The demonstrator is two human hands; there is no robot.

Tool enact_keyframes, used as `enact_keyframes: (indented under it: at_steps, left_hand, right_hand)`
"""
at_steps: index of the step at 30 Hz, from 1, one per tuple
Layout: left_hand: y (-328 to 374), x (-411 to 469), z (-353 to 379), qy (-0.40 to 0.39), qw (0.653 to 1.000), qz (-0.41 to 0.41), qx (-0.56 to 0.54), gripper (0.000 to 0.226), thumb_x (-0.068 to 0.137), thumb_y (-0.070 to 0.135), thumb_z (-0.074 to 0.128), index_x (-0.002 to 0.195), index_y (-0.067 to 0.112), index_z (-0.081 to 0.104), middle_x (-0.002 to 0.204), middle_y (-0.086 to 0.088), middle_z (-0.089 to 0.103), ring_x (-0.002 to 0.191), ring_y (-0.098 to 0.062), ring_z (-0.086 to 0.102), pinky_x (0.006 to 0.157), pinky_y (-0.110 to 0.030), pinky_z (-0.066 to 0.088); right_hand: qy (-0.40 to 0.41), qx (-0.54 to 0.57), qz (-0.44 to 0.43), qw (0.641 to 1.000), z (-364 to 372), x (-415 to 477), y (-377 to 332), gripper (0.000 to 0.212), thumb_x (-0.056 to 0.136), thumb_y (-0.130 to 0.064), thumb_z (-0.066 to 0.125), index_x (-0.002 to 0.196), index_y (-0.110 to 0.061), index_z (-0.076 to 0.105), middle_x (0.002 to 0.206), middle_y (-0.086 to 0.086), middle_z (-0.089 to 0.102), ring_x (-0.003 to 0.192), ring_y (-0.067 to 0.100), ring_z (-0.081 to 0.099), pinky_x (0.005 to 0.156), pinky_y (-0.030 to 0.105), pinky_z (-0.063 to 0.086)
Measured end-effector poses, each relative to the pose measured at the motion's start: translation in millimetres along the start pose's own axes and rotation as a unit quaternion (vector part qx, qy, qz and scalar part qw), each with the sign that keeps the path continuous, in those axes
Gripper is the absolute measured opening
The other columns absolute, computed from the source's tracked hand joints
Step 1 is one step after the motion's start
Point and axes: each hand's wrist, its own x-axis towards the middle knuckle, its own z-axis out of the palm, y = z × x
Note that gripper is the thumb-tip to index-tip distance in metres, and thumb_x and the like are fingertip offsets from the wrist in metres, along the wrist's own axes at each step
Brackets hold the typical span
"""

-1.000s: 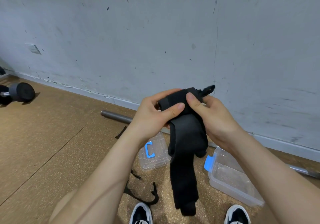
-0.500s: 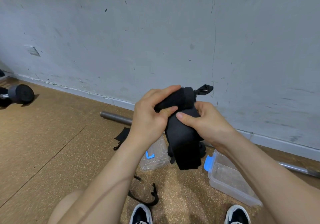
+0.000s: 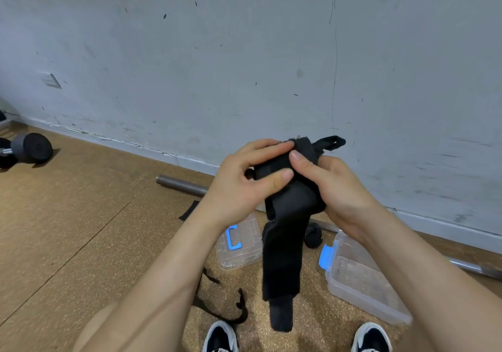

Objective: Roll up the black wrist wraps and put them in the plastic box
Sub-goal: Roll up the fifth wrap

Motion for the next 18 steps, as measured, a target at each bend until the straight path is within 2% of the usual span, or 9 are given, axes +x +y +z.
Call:
enact_keyframes:
  at_steps: [2,3,7,10,13,16,18]
  left_hand:
    - [3.9,-0.2,-8.2,-0.018,0.997,-0.050,-0.051,0.045,0.079,0.017,0.079,0.119,0.033,0.067,0.122,0.009,0.068,0.113,-0.004,0.063,0.091,-0.019,0.052]
    - [5.0,-0.3,-10.3,-0.014,0.996,-0.066,-0.061,0.049,0.077,0.017,0.080,0.120,0.035,0.066,0.120,0.009,0.070,0.111,-0.005,0.065,0.090,-0.021,0.054]
    - [3.4,0.1,-6.1,0.050,0.994,-0.071,-0.063,0.056,0.073,0.006,0.083,0.119,0.034,0.067,0.113,0.008,0.074,0.107,-0.005,0.068,0.094,-0.027,0.055]
    - [1.0,-1.9,0.2,0.086,0.995,-0.036,-0.027,0.056,0.071,0.006,0.086,0.112,0.040,0.069,0.114,0.013,0.072,0.110,-0.002,0.066,0.100,-0.030,0.052]
    - [1.5,-4.1,4.1,0.091,0.996,-0.008,0.005,0.058,0.070,0.007,0.087,0.112,0.042,0.066,0.114,0.018,0.069,0.111,0.002,0.064,0.101,-0.025,0.050]
    - [-0.6,-2.5,5.2,0.086,0.996,-0.014,0.023,0.060,0.070,0.011,0.087,0.118,0.039,0.063,0.115,0.017,0.068,0.110,0.003,0.064,0.096,-0.018,0.049]
    - [0.0,-0.9,4.9,0.084,0.995,-0.045,0.017,0.054,0.072,0.018,0.087,0.117,0.037,0.064,0.110,0.016,0.070,0.103,0.001,0.066,0.088,-0.014,0.050]
  right_hand:
    - [-0.017,-0.025,-0.002,1.000,-3.7,-0.3,-2.7,0.031,0.091,-0.036,0.060,0.106,-0.010,0.070,0.092,0.006,0.077,0.087,0.020,0.074,0.067,0.025,0.056]
    - [-0.024,-0.028,0.001,0.999,-3.8,0.1,-3.5,0.031,0.092,-0.036,0.058,0.105,-0.010,0.070,0.091,0.006,0.077,0.085,0.019,0.073,0.068,0.025,0.055]
    - [-0.036,0.018,0.037,0.999,0.3,3.1,-1.7,0.042,0.098,-0.045,0.047,0.113,-0.013,0.070,0.106,0.009,0.075,0.100,0.022,0.072,0.089,0.038,0.054]
    - [-0.060,0.079,0.072,0.992,3.2,3.7,-0.1,0.056,0.091,-0.059,0.044,0.117,-0.016,0.069,0.114,0.010,0.073,0.108,0.025,0.069,0.097,0.043,0.051]
    - [-0.089,0.124,0.092,0.984,4.1,3.4,2.1,0.068,0.084,-0.065,0.047,0.126,-0.014,0.064,0.121,0.013,0.070,0.114,0.030,0.067,0.103,0.048,0.047]
    - [-0.048,0.080,0.066,0.993,5.9,3.5,2.4,0.054,0.087,-0.054,0.055,0.118,-0.012,0.067,0.111,0.014,0.073,0.105,0.031,0.070,0.097,0.048,0.052]
    - [-0.019,0.052,0.031,0.998,7.6,3.5,1.2,0.041,0.093,-0.045,0.055,0.114,-0.012,0.069,0.106,0.013,0.075,0.100,0.030,0.072,0.091,0.045,0.056]
